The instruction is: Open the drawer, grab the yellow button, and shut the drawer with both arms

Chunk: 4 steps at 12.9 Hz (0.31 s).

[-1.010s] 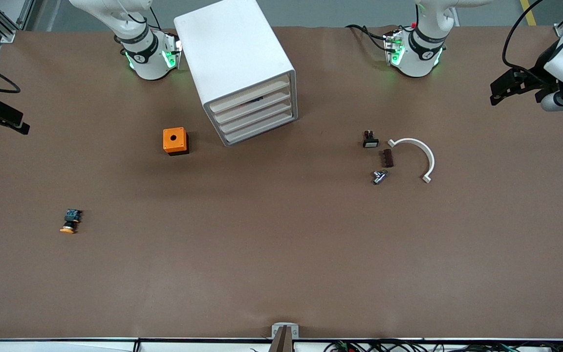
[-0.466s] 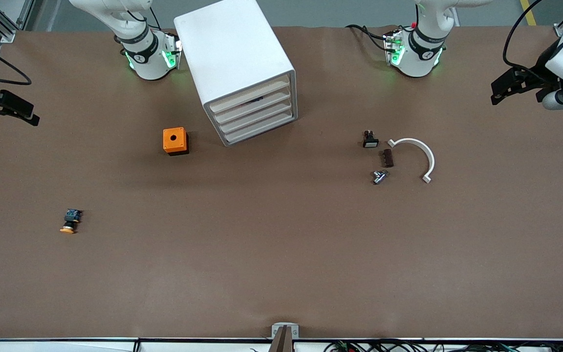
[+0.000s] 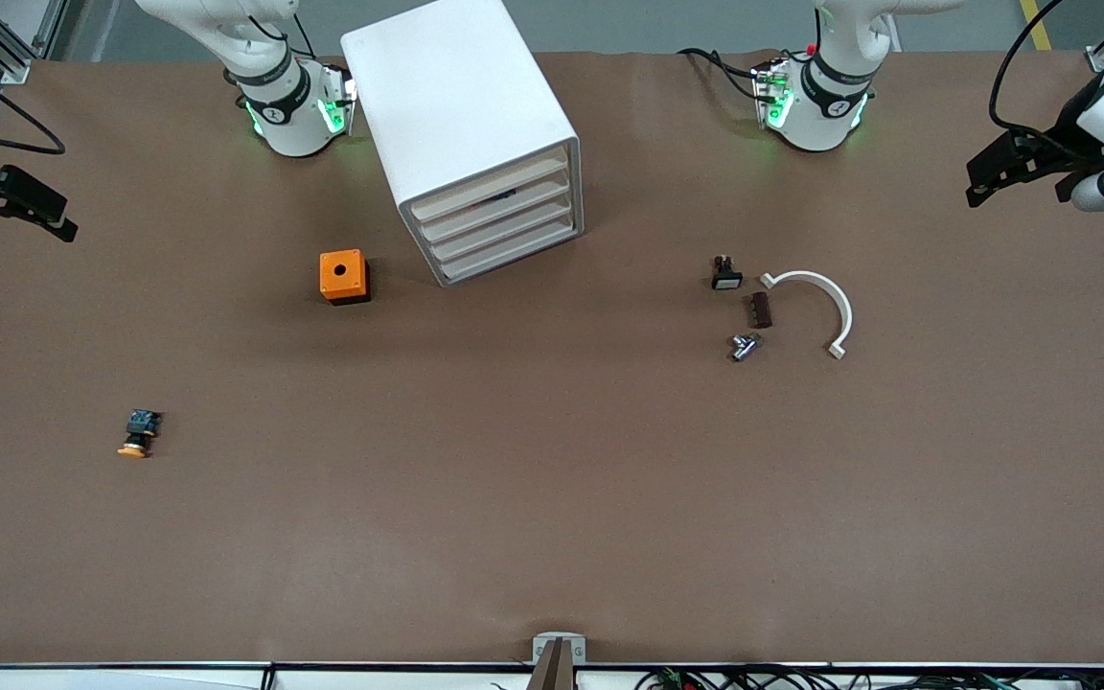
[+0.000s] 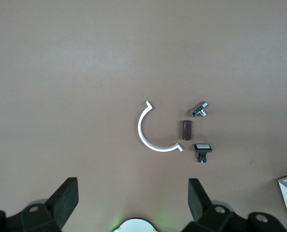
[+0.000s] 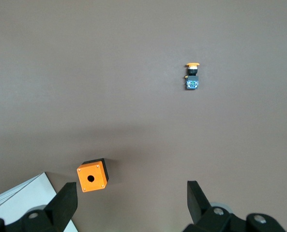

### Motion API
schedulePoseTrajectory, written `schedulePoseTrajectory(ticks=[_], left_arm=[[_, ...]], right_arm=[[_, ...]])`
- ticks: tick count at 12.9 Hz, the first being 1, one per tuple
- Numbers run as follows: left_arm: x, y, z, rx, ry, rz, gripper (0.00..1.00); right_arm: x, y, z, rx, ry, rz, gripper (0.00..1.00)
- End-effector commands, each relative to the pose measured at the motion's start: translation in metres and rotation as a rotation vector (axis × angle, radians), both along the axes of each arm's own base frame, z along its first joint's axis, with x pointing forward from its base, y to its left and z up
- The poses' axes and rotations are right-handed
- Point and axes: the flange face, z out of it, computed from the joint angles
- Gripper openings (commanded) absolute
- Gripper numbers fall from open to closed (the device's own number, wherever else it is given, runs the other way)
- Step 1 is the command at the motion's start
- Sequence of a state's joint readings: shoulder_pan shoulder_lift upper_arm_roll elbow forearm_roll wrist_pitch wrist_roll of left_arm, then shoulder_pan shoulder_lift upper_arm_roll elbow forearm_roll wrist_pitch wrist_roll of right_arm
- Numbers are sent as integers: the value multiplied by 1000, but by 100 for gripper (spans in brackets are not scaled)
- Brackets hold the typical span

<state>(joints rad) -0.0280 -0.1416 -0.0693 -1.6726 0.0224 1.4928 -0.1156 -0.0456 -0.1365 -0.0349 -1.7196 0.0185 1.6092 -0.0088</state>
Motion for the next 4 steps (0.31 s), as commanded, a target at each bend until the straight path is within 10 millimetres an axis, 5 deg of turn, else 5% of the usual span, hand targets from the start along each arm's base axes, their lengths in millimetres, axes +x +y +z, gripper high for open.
schedulePoseTrajectory(ticks=[1, 4], left_arm=[[10, -1, 7, -18, -14, 2, 100], [11, -1, 7, -17, -14, 2, 100]], right_arm=[[-4, 2, 2, 9, -17, -9, 100], [-2, 2, 1, 8, -28, -8, 100]])
